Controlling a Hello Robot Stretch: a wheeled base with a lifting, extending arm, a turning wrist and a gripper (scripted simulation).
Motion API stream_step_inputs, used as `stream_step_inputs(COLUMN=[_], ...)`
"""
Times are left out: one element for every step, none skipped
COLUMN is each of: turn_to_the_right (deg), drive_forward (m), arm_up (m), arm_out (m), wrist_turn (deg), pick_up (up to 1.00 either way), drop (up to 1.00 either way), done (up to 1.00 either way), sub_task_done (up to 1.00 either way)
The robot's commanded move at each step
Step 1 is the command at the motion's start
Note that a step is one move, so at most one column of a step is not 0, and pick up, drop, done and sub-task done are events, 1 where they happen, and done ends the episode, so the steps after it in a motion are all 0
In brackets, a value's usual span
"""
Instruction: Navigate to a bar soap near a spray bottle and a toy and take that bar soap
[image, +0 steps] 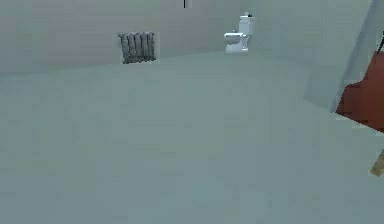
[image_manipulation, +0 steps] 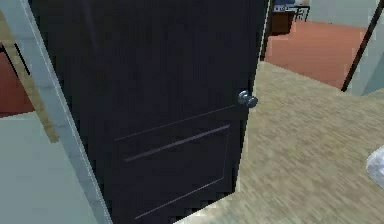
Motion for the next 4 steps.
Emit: stream_step_inputs(turn_to_the_right=[12.0,0.0,9.0,0.0], drive_forward=[0.00,0.95,0.00,1.00], arm_up=[0.00,0.00,0.00,0.00], arm_out=[0.00,0.00,0.00,0.00], wrist_turn=[0.0,0.0,0.0,0.0], pick_up=[0.00,0.00,0.00,0.00], drop=[0.00,0.00,0.00,0.00], done=[0.00,0.00,0.00,0.00], sub_task_done=[0.00,0.00,0.00,0.00])
